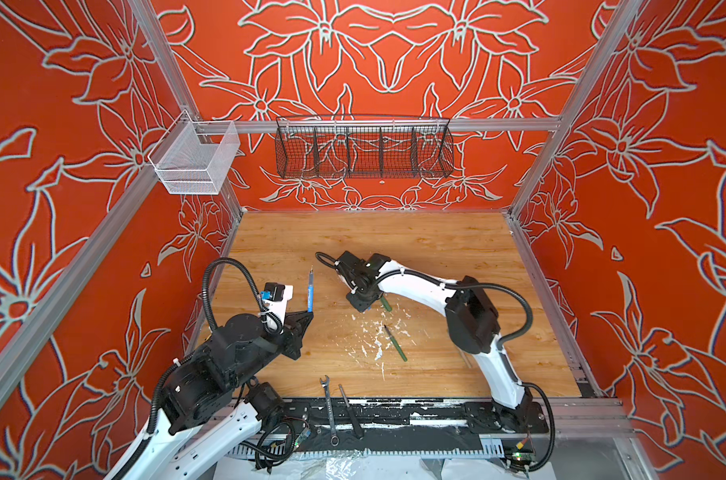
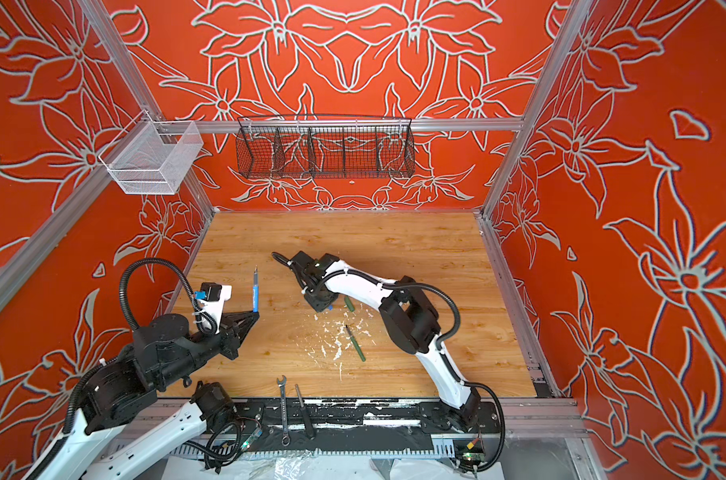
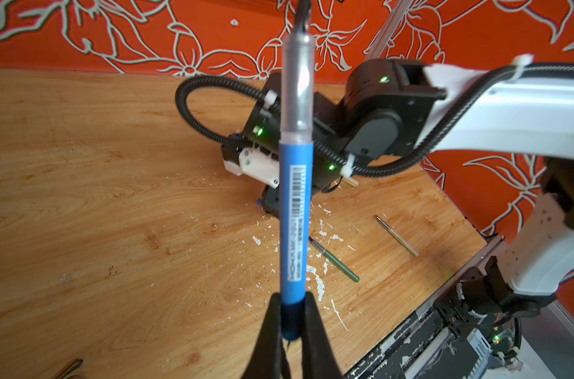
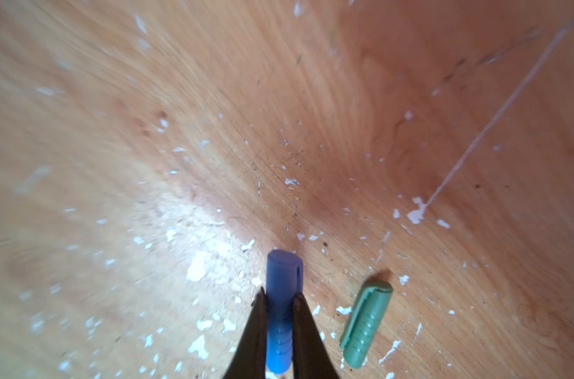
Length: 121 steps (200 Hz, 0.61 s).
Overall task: Insert the pens into the pen caps
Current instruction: 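Lift the blue cap with the right gripper and bring it toward the held pen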
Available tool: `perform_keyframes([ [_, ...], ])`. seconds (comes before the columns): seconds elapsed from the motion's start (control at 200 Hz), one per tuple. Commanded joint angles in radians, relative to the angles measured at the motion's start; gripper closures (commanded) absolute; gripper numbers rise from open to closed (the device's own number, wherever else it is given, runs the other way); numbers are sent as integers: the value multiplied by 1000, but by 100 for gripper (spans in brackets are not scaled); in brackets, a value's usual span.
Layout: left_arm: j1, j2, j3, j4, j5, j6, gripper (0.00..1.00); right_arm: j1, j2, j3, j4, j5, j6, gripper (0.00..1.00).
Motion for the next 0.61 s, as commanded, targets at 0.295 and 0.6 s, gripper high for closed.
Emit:
perform_keyframes([
  [0.295, -6, 85, -41, 118, 156, 27, 100, -165, -550, -621, 597, -374, 177, 96],
  [0.6, -25, 139, -82, 245, 281, 59, 100, -247, -898, -904, 890, -482, 290, 97],
])
